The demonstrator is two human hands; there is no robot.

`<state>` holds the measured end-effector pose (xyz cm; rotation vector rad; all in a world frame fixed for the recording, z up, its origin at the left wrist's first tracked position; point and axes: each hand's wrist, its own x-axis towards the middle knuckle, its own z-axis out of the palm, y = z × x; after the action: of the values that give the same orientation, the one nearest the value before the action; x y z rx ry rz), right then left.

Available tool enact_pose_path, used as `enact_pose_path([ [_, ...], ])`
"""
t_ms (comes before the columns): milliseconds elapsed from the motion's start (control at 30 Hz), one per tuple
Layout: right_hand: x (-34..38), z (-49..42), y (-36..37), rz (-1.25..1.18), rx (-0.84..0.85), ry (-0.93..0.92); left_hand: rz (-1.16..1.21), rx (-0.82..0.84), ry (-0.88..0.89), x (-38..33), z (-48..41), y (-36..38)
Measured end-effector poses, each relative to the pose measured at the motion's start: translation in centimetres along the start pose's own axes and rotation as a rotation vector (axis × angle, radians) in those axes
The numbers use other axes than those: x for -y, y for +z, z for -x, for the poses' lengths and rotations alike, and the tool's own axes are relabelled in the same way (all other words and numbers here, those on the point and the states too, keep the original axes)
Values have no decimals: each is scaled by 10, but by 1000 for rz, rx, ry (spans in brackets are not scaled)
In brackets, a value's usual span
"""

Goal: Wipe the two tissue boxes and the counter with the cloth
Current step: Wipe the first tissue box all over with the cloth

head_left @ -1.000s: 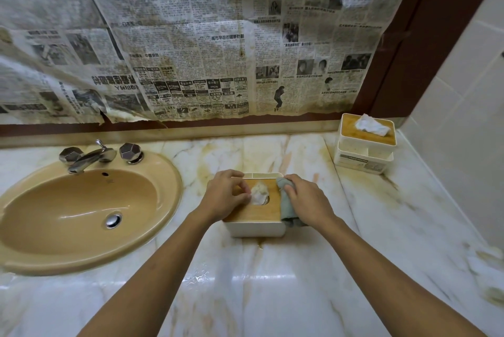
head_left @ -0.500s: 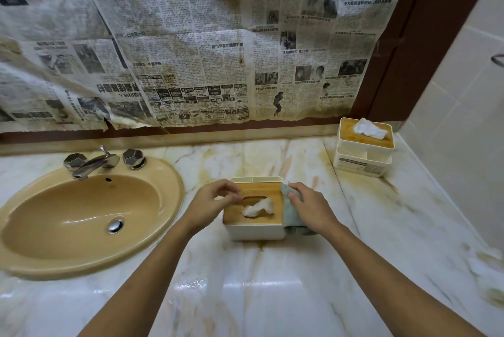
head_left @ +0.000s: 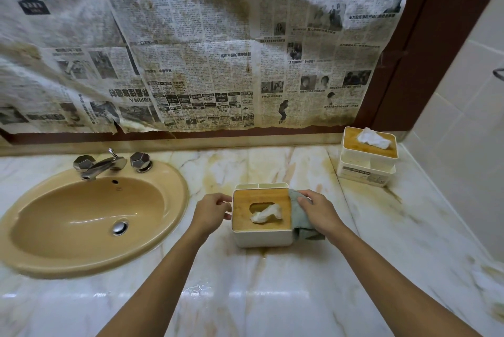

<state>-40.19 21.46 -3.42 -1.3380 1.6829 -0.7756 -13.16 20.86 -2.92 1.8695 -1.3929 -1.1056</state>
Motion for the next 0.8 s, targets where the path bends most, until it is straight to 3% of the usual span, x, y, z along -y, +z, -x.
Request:
enact_pose_path([
  [433, -13, -7, -25, 151, -107, 24, 97, 201, 0, -13, 5, 14],
  [533, 2, -6, -30, 217, -228, -14, 95, 307, -8, -18, 6, 9],
  [633, 31, 0, -31, 121, -285, -81, 68, 305, 24, -24, 8, 1],
  [733, 65, 6, -30, -93, -190, -151, 93, 216, 148, -34, 9, -8],
  [800, 86, 12, -27, -333, 44, -195, 182, 215, 245, -44, 13, -15],
])
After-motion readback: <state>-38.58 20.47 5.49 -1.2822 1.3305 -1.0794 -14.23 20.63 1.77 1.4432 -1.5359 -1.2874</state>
